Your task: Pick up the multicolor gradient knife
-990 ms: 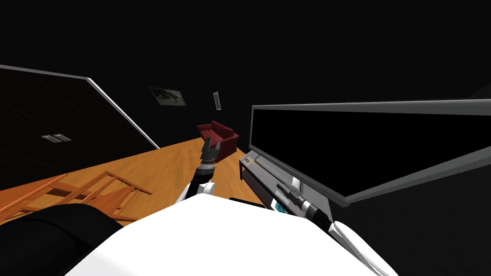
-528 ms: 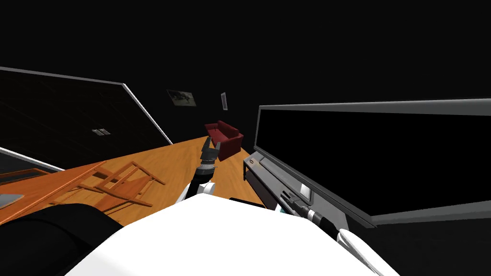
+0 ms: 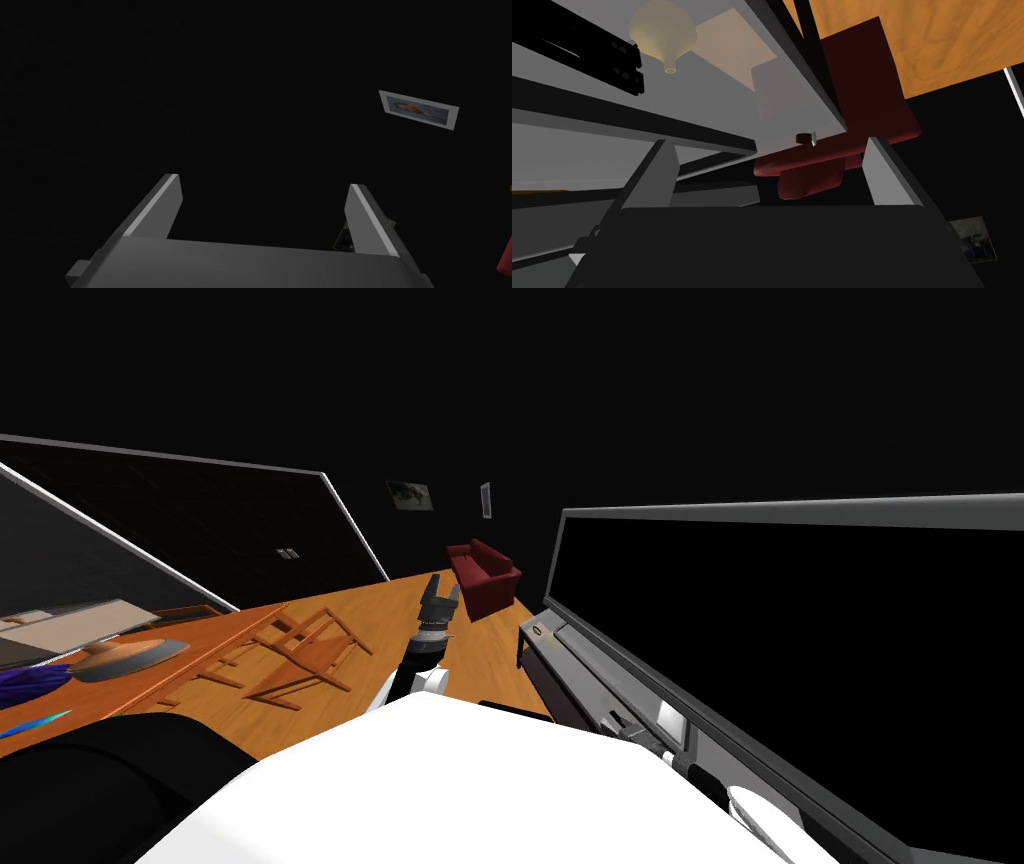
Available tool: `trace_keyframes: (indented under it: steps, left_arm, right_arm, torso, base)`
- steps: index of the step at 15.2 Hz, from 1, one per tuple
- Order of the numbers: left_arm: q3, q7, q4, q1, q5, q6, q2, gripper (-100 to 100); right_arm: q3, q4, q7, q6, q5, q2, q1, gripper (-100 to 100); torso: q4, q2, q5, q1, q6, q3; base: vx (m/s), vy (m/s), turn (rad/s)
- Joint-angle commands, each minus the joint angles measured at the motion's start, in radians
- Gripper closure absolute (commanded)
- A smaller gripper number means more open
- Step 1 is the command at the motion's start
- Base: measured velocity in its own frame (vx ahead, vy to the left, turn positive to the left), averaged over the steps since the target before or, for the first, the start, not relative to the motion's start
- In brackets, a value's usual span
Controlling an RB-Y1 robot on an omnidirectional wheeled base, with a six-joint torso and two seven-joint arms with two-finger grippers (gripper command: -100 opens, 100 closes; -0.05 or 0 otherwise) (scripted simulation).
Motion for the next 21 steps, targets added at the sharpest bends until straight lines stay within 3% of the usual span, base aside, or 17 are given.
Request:
trace_keyframes:
  steps: [1, 4, 7, 9, 12, 21]
  left_arm:
    - [0.0, 0.0, 0.0, 0.0, 0.0, 0.0, 0.0, 0]
    - [0.0, 0.0, 0.0, 0.0, 0.0, 0.0, 0.0, 0]
    - [0.0, 0.0, 0.0, 0.0, 0.0, 0.0, 0.0, 0]
    - [0.0, 0.0, 0.0, 0.0, 0.0, 0.0, 0.0, 0]
    - [0.0, 0.0, 0.0, 0.0, 0.0, 0.0, 0.0, 0]
    - [0.0, 0.0, 0.0, 0.0, 0.0, 0.0, 0.0, 0]
  right_arm:
    - [0.005, 0.05, -0.006, -0.01, 0.05, -0.025, 0.001, -100]
    - [0.005, 0.059, -0.006, -0.01, 0.073, -0.025, 0.001, -100]
    - [0.015, 0.134, -0.013, -0.021, 0.153, -0.054, -0.001, -100]
    - [0.015, 0.134, -0.013, -0.021, 0.162, -0.054, -0.001, -100]
    - [0.024, 0.201, -0.019, -0.031, 0.237, -0.079, -0.003, -100]
    - [0.04, 0.322, -0.029, -0.048, 0.382, -0.122, -0.008, -100]
  torso:
    - [0.0, 0.0, 0.0, 0.0, 0.0, 0.0]
    - [0.0, 0.001, 0.0, 0.0, 0.0, 0.0]
    - [0.0, 0.0, 0.0, 0.0, 0.0, 0.0]
    - [0.0, -0.001, 0.0, 0.0, 0.0, 0.0]
    - [0.0, 0.002, 0.0, 0.0, 0.0, 0.001]
    - [0.001, 0.002, 0.0, 0.0, 0.0, 0.001]
  base:
    - [0.031, 0.012, 0.198]
    - [0.03, 0.015, 0.112]
    - [0.048, 0.02, 0.237]
    - [0.045, 0.011, 0.123]
    - [0.021, 0.017, 0.164]
    - [0.027, 0.013, 0.161]
